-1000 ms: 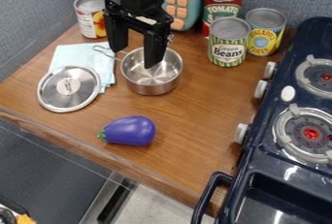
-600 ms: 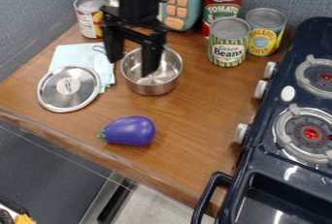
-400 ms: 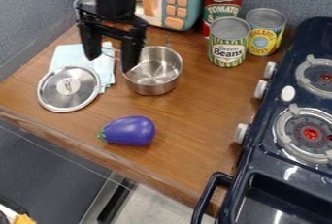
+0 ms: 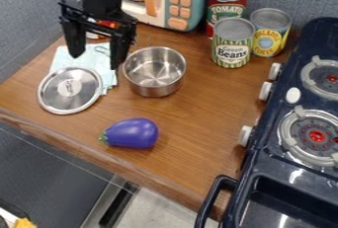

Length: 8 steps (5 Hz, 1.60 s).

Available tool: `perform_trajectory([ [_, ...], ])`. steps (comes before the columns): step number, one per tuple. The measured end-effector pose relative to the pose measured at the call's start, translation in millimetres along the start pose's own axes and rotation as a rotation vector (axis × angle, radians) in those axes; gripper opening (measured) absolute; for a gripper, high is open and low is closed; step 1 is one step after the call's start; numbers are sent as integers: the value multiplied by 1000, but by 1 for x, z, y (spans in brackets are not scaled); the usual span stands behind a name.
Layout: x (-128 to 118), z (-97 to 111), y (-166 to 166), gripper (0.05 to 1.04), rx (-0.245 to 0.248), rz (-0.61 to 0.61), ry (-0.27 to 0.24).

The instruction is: Put the lid on the pan

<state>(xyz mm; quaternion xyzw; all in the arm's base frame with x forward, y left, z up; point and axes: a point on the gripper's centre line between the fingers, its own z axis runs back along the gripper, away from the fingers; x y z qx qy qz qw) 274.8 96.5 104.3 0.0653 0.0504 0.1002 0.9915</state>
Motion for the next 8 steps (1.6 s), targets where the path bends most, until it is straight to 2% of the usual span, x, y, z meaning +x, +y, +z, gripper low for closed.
perform_trajectory([
  [1,-1,-6,3,1000,48,152,-26],
  [2,9,-7,-1,1000,28,307,-98],
  [3,20,-19,-3,1000,11,328,-152],
  [4,26,-32,8,1000,12,370,-161],
  [5,32,-33,41,1000,29,402,-172],
  [6,26,-42,68,1000,22,513,-132],
  [7,23,-48,76,1000,31,497,-68],
  [8,26,-55,69,1000,95,416,-1],
])
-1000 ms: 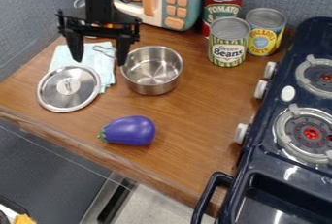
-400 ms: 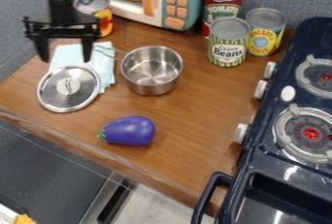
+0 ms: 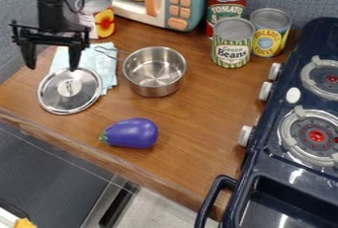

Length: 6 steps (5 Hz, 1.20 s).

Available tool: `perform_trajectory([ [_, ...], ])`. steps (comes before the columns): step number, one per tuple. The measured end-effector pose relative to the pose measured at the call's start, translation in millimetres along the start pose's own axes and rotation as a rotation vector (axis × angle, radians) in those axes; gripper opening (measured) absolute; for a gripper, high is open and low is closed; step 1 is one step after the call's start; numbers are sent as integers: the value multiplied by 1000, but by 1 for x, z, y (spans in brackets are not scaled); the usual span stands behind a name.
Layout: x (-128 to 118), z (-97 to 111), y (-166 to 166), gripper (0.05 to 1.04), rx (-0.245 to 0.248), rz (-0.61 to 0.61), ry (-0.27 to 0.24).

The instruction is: Put the lid on the pan

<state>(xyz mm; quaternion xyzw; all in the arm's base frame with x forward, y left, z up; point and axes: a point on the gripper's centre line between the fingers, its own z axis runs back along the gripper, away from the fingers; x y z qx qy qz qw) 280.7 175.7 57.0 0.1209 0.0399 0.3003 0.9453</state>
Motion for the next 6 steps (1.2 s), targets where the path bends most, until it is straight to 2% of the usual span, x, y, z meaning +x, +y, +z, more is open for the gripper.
perform_trajectory([
  [1,5,-3,-20,1000,31,-78,-7],
  [3,8,-9,-26,1000,49,-72,16],
  [4,2,-13,-22,1000,74,-59,41],
  [5,-7,-7,-16,1000,85,-31,30],
  [6,-14,-10,-14,1000,38,-32,-5],
])
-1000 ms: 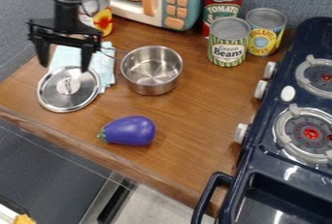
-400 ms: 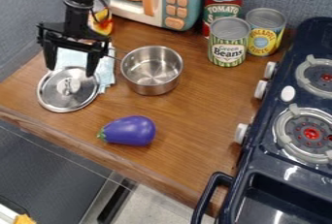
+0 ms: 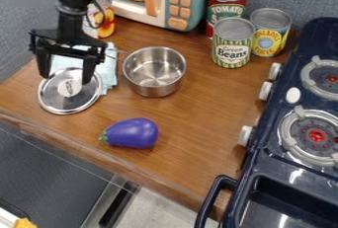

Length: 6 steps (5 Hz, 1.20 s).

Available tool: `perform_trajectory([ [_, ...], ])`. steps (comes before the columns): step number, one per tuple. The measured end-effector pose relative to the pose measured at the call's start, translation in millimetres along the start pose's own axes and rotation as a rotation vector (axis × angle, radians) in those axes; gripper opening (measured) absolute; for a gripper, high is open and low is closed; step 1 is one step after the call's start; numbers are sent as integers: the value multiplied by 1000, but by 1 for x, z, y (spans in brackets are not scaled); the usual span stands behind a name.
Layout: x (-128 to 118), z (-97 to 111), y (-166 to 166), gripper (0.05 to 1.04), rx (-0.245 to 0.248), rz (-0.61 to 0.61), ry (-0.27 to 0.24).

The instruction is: Put the lid on the pan

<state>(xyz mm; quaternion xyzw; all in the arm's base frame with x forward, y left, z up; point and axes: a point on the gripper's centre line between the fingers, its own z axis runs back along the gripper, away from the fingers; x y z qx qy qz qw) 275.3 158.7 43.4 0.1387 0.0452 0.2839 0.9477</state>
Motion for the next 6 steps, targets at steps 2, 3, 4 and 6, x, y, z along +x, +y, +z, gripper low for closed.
perform_trajectory([
  [2,3,-9,3,1000,-36,20,-6],
  [3,4,-20,1,1000,-36,15,22],
  [4,6,-21,0,1000,-37,14,23],
  [6,6,-22,-3,645,-48,23,39],
])
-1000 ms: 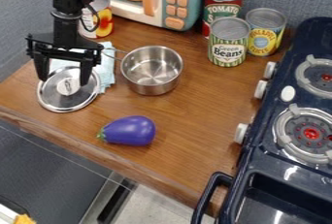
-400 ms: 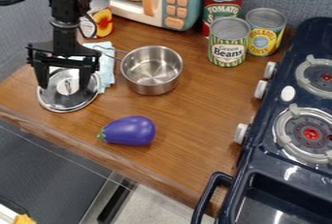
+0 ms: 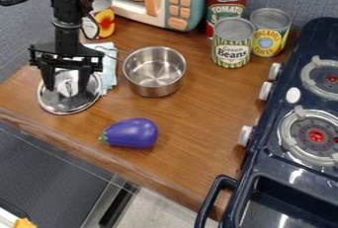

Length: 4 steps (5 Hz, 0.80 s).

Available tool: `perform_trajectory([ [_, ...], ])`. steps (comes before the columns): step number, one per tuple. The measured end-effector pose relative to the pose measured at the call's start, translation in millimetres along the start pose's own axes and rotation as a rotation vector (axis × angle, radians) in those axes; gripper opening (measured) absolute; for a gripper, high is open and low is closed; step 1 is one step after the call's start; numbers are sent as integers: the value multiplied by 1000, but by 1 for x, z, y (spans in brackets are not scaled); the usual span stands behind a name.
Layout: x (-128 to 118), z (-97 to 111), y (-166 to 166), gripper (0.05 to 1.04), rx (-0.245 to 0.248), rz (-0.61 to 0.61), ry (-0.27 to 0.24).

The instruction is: Put the lid on the pan

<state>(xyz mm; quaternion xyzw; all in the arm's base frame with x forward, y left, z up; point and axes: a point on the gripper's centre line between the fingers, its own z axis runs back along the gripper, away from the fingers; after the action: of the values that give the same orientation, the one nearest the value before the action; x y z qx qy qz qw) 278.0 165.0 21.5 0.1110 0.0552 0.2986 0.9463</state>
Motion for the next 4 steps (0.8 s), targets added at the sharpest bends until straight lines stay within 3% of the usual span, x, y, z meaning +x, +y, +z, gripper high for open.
perform_trajectory([
  [1,2,0,-2,338,-12,-1,-10],
  [2,2,0,-3,131,-19,-2,-10],
  [3,0,0,-4,54,-24,-15,-3],
  [4,0,4,-9,49,-24,-62,5],
])
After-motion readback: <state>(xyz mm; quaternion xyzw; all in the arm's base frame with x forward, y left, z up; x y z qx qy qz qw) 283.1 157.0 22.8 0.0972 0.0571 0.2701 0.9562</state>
